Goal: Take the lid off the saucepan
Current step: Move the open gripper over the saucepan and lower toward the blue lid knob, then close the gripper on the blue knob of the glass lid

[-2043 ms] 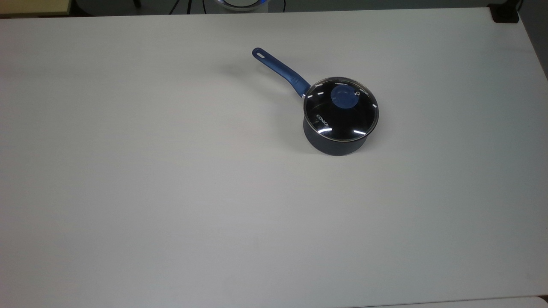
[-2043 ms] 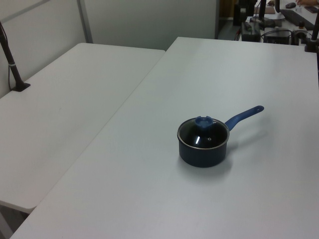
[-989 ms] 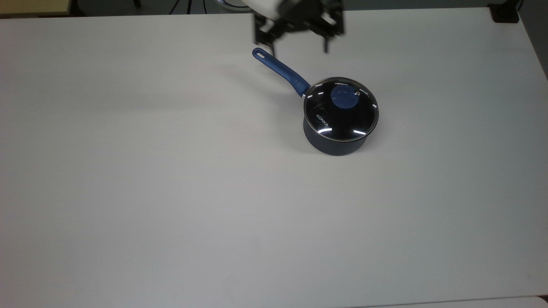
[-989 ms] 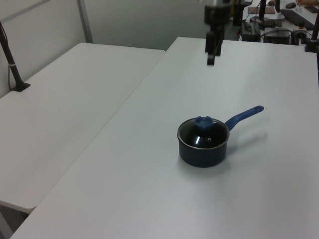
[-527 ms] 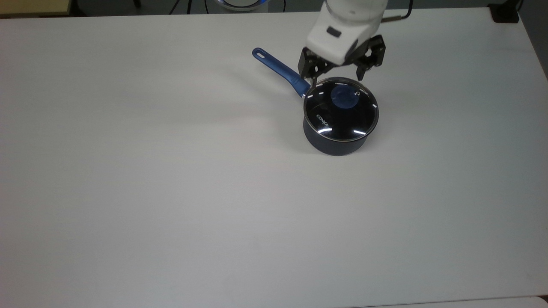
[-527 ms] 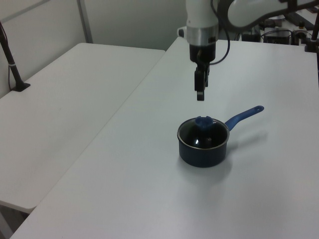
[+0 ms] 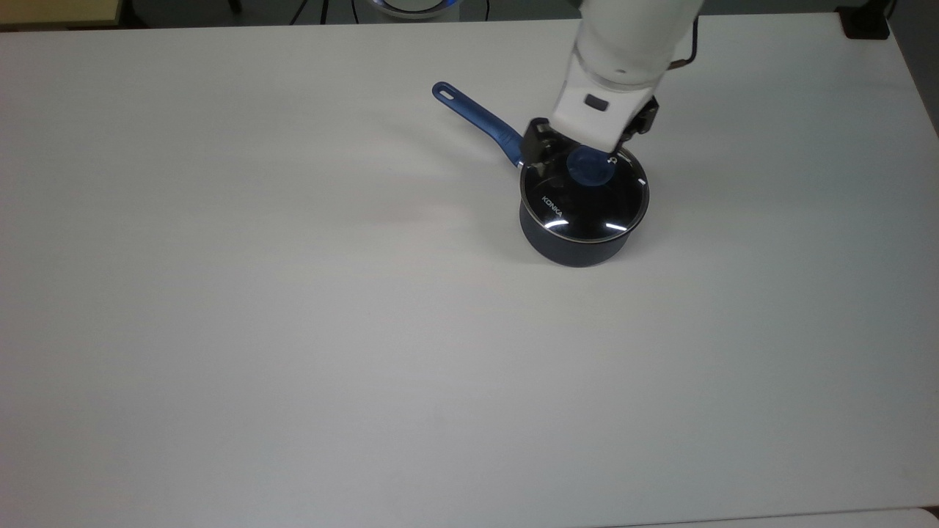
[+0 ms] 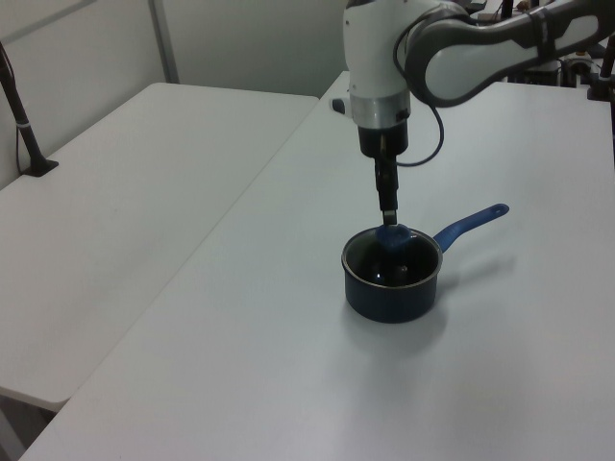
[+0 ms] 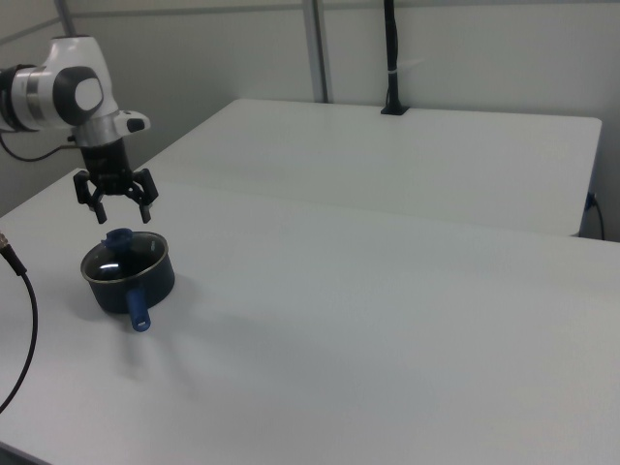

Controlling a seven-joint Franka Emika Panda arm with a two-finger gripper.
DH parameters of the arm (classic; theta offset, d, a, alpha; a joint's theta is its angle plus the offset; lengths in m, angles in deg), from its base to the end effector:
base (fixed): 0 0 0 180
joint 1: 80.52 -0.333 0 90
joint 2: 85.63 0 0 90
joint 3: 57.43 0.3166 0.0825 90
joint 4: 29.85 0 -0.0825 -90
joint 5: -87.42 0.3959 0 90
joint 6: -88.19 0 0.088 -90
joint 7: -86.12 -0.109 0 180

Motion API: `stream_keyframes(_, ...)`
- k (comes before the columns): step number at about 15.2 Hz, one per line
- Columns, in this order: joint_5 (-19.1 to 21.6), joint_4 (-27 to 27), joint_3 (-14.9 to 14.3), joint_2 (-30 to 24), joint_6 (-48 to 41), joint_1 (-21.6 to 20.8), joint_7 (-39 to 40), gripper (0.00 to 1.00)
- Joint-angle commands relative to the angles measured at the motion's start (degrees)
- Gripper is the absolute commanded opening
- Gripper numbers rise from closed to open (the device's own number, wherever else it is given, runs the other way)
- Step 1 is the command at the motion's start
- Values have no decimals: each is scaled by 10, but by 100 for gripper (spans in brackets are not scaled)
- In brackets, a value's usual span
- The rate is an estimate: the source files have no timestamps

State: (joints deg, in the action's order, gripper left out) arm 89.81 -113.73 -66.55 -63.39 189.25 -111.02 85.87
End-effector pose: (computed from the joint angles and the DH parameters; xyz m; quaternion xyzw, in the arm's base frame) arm 0.6234 0.2642 0.4505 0.9822 0.1829 -0.0391 0.0176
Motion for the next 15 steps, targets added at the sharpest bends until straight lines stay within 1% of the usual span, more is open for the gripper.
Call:
stream_keyframes(1, -10, -23, -7, -8, 23, -28, 8, 100)
stream_keyframes(8, -14, -30, -6, 3, 36, -28, 16, 98)
stream_keyframes(10, -23, -32, -6, 8, 38, -28, 17, 97)
stream_keyframes(15, -24, -46, -6, 12, 54, -28, 21, 90)
